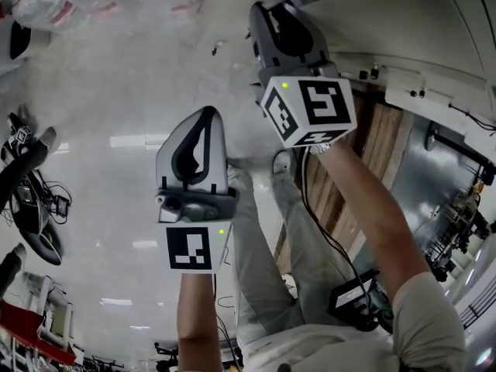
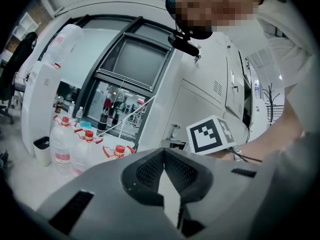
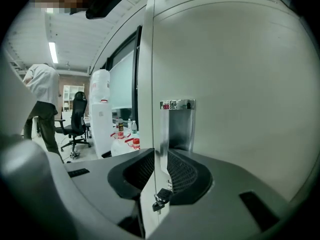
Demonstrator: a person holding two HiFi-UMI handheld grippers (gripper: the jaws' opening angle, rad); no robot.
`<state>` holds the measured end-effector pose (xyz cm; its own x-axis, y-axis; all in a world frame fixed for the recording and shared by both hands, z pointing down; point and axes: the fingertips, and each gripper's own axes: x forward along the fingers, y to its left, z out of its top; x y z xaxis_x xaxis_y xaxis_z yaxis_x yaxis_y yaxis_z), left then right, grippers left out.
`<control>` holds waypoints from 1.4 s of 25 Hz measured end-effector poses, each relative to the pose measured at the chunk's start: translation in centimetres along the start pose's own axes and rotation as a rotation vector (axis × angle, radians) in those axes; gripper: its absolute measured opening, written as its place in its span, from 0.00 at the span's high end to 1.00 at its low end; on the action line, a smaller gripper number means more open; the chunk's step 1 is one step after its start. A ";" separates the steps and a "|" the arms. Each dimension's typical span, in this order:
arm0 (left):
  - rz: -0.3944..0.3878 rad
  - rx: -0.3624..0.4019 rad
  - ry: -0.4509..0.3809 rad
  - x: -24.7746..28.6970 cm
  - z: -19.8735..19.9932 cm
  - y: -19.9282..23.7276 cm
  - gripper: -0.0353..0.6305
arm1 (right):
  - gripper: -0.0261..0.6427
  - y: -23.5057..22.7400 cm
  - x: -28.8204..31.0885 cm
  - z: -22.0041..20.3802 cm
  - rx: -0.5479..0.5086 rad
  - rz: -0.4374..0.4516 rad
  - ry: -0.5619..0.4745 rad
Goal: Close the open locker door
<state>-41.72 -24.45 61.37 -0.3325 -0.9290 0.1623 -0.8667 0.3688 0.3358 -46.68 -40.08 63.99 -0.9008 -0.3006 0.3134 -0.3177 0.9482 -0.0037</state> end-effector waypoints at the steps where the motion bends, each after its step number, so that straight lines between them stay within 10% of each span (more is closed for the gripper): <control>1: 0.000 0.000 -0.002 0.0 0.0 0.0 0.94 | 0.83 -0.1 0.0 0.0 0.001 -0.002 -0.001; 23: 0.037 0.008 0.045 -2.3 -2.9 -1.3 0.94 | 0.81 -2.2 -4.6 -2.0 0.125 -0.039 -0.002; 35: -0.004 0.014 0.096 -5.7 -6.5 -9.6 0.94 | 0.92 -2.0 -16.0 -7.3 0.132 0.073 0.046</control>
<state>-29.11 -22.51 63.24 -0.2926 -0.9231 0.2494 -0.8732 0.3642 0.3238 -29.48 -36.38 65.91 -0.9093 -0.2240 0.3507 -0.2911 0.9446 -0.1517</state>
